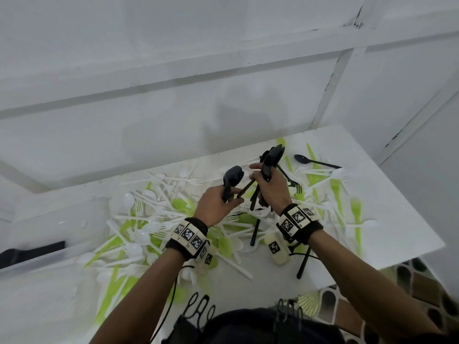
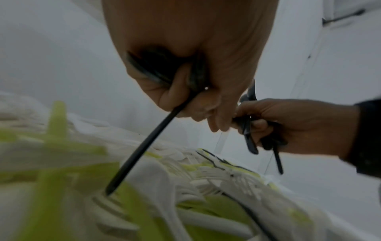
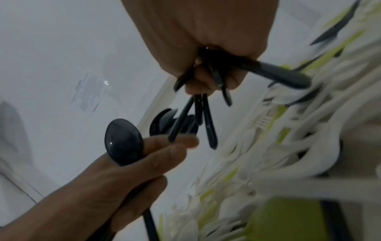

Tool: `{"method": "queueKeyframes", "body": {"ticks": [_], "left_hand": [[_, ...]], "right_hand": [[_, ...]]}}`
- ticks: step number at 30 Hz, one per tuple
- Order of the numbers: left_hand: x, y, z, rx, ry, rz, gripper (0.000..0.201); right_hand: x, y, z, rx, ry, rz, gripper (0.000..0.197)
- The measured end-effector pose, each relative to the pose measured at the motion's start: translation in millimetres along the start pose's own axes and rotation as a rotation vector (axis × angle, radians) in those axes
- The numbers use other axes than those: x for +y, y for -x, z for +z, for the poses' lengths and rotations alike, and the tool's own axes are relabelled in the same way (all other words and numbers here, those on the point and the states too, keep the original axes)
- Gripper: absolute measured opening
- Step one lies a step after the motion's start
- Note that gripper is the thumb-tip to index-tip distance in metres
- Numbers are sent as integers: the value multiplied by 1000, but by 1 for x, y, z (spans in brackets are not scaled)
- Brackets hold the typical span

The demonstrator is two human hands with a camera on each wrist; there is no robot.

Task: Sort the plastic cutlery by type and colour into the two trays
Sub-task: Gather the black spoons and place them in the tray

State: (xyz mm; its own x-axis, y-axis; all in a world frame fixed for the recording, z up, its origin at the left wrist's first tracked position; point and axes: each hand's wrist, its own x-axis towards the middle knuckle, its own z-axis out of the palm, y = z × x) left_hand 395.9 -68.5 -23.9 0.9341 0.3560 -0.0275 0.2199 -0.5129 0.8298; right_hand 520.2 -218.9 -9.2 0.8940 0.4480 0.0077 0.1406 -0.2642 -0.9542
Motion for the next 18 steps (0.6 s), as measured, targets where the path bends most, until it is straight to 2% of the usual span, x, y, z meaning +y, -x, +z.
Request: {"method": "queueKeyframes", "body": {"ticks": [3, 6, 8, 15, 18], "left_hand": [[-3, 0, -4, -5, -244, -5, 8], [-6, -4, -2, -107, -610, 10, 14], [-8, -5, 1, -149, -768, 1, 20], [-20, -2, -2, -197, -960, -26, 42], [-21, -3, -3, -238, -1014, -36, 41]], "right_hand": [[-5, -2, -10, 61, 13, -2, 21], [-3, -2, -21, -9, 73, -18, 22], [1, 0, -27, -25, 123, -24, 21], [10, 13, -32, 13, 163, -47, 26], [11, 16, -30, 19, 141, -86, 25]]}}
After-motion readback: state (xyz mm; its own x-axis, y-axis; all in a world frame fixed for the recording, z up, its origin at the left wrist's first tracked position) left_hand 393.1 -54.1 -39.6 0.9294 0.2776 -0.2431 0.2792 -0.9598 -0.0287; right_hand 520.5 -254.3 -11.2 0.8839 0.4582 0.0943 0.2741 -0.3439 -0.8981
